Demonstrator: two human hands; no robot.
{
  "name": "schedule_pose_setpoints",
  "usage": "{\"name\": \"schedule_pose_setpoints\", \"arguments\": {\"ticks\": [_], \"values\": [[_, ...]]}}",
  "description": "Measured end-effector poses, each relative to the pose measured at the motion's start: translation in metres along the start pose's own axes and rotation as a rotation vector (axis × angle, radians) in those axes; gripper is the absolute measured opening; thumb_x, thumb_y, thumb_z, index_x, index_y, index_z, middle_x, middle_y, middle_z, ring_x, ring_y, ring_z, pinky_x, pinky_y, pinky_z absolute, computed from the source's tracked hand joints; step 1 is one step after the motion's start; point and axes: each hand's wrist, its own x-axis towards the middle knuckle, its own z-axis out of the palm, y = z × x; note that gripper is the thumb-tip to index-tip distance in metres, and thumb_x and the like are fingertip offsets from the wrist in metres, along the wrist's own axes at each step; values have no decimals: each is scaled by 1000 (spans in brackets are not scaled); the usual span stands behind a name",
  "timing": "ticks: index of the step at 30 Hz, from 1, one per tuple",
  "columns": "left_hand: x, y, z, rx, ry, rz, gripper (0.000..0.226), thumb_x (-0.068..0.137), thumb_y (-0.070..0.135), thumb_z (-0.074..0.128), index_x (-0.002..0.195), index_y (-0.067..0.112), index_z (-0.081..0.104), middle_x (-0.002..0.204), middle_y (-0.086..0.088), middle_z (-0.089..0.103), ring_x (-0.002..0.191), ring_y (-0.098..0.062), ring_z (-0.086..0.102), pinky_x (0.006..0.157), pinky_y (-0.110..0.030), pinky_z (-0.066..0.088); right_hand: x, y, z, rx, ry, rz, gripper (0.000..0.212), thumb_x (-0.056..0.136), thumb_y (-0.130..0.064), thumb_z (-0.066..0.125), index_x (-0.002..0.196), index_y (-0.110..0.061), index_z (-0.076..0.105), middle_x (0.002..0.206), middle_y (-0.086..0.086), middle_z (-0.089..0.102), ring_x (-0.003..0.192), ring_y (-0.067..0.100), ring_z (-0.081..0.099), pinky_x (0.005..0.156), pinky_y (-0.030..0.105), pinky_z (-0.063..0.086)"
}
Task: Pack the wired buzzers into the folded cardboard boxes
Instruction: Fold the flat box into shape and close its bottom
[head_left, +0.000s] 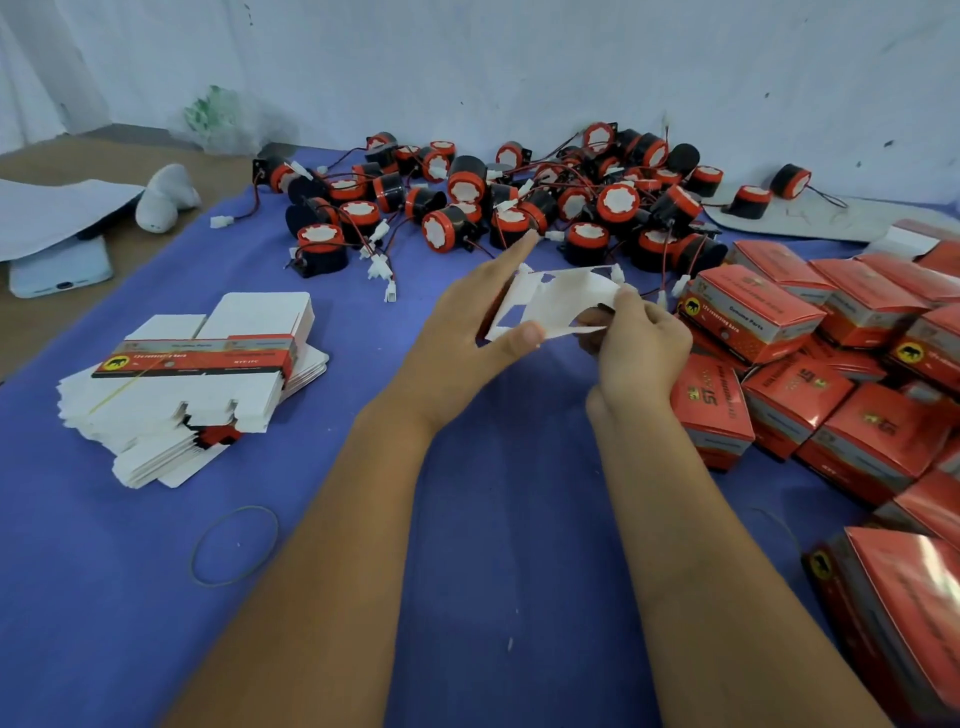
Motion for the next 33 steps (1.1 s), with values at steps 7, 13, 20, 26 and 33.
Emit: {"name": "schedule_pose_setpoints", "arguments": {"ticks": [7,13,20,26,33], "values": [[1,-1,-5,-244,77,-84,42,94,39,61,133,39,48,123,39,54,118,17,47,91,-6,41,-6,-1,3,100,28,1,31,97,-17,54,67,-11,59,52,-5,59,48,7,54,53,22,49],[4,-4,0,-423,351,-172,20,89,37,63,106,46,59,105,10,66,95,0,63,76,-15,50,-13,1,10,140,-427,-24,40,99,-45,46,128,-19,57,120,-6,64,107,7,61,94,31,50],[2,-11,-5,-602,355,-225,21,91,35,59,112,31,59,101,3,70,88,-10,70,69,-25,55,-22,11,15,43,-535,-73,30,92,-21,65,120,-13,60,121,10,65,106,19,66,76,23,55],[4,-16,-1,-691,351,-314,18,85,33,62,102,30,55,100,0,73,90,-21,70,76,-43,58,-24,14,18,37,-505,-89,19,91,-10,61,110,-10,60,113,10,66,89,10,67,66,20,53],[7,-11,-1,-939,323,-347,50,101,55,32,119,22,65,119,-6,71,108,-24,68,81,-37,57,-26,9,25,-39,-490,-106,39,84,6,48,92,-30,57,98,-2,67,93,19,63,74,34,54]]}}
